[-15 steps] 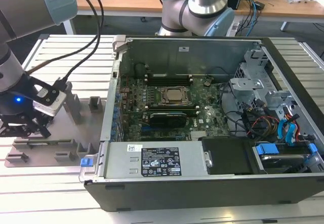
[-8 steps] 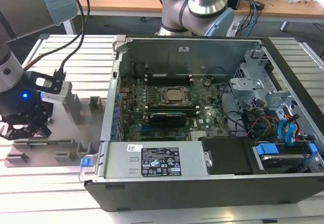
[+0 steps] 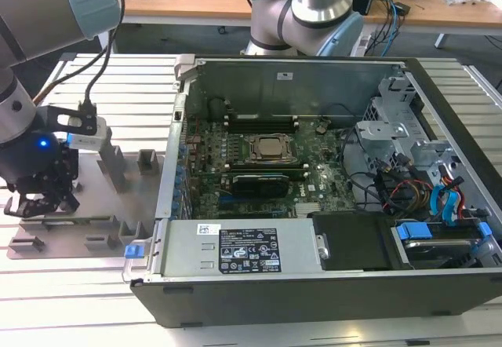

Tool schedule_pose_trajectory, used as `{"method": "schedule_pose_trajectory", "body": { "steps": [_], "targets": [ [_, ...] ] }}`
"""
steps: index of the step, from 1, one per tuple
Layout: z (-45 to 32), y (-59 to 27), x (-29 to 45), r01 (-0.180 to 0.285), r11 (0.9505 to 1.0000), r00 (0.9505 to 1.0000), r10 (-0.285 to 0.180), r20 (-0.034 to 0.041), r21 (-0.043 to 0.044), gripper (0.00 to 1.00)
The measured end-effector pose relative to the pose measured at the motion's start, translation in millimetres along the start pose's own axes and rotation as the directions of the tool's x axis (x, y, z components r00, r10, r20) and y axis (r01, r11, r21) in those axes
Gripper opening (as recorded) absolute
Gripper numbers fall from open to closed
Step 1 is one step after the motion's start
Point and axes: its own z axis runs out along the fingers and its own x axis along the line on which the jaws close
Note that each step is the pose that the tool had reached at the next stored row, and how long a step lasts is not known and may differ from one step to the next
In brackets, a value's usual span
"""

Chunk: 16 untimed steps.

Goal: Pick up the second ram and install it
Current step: 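Pick up the second ram and move it above second insertion slot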

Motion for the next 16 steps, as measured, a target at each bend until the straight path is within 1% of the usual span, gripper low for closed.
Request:
{"method": "schedule_pose_trajectory", "body": {
  "steps": [1, 2, 3, 4, 5, 6, 7, 12, 13, 15, 16],
  "targets": [
    [0.0, 0.0, 0.0, 0.034, 0.9994, 0.9994, -0.034, 0.0002, -0.0006, 0.11],
    [0.3, -0.1, 0.0, 0.081, 0.9967, 0.9967, -0.081, -0.0026, -0.001, 0.11],
    [0.2, -0.1, 0.0, 0.103, 0.9947, 0.9946, -0.103, -0.0115, -0.0011, 0.11],
    [0.1, 0.0, 0.0, 0.134, 0.991, 0.9906, -0.134, -0.0274, -0.0019, 0.11],
    [0.3, -0.1, -0.2, 0.157, 0.9876, 0.9872, -0.157, -0.03, -0.0024, 0.11],
    [0.4, 0.1, -0.2, 0.179, 0.9839, 0.9835, -0.179, -0.0295, -0.0031, 0.11],
    [0.4, 0.2, -0.3, 0.185, 0.9828, 0.9823, -0.185, -0.0293, -0.0032, 0.11],
    [0.5, 0.3, -0.2, 0.186, 0.9825, 0.9821, -0.186, -0.0291, -0.0032, 0.11],
    [0.5, 0.3, -0.2, 0.186, 0.9825, 0.9821, -0.186, -0.029, -0.0033, 0.24],
    [0.6, 0.6, -0.1, 0.186, 0.9825, 0.9821, -0.186, -0.0288, -0.0031, 0.36],
    [2.1, 5.0, 0.7, 0.186, 0.9825, 0.9821, -0.186, -0.0277, -0.0033, 0.36]
  ]
}}
